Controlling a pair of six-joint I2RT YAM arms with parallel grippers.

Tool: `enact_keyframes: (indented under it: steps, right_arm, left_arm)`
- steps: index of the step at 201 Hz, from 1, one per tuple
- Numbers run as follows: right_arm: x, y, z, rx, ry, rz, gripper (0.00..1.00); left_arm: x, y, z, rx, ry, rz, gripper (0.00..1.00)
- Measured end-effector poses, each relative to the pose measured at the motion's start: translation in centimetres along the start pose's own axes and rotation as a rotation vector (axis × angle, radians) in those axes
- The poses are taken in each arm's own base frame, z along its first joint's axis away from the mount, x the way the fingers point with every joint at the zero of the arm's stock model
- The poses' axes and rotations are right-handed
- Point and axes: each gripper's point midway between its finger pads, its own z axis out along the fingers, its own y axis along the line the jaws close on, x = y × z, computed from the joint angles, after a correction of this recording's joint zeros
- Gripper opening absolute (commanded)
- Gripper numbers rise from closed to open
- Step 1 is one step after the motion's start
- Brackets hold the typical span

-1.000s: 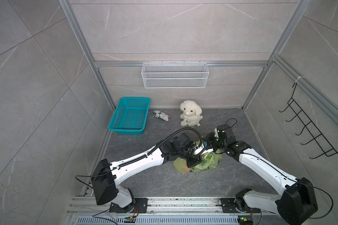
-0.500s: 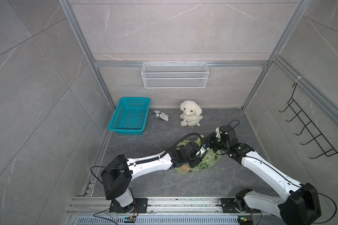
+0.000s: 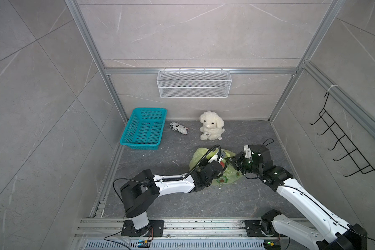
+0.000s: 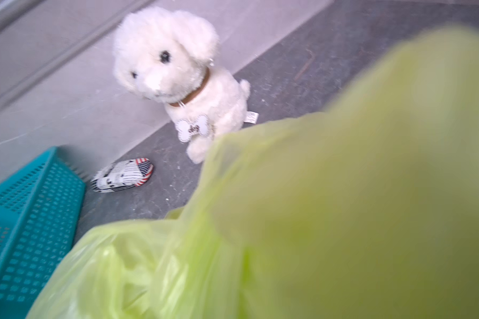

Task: Place the peach into a plastic bag & tie a knot
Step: Cross the plastic bag at the center of the board.

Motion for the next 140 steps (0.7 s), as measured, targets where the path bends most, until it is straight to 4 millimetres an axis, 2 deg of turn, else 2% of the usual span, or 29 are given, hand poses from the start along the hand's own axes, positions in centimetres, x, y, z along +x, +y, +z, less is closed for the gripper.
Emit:
enact_keyframes:
  steps: [37,81,140]
  right_arm:
    - [1.5,-2.0,-0.6,0.01,0.034,0.006,0.0]
    - [3.2,-4.2,0.3,0.036,0.103,0.014,0.0]
    - [5.3,-4.3,1.5,0.029,0.177,-0.068,0.0]
  left_arm:
    - [-1.2,0.6,0.3,-0.06,-0.101,-0.058,0.0]
    - [-2.7,-0.4,0.2,0.021,-0.182,-0.152,0.0]
    - [-3.2,-0.9,0.9,0.149,-0.223,-0.283,0.0]
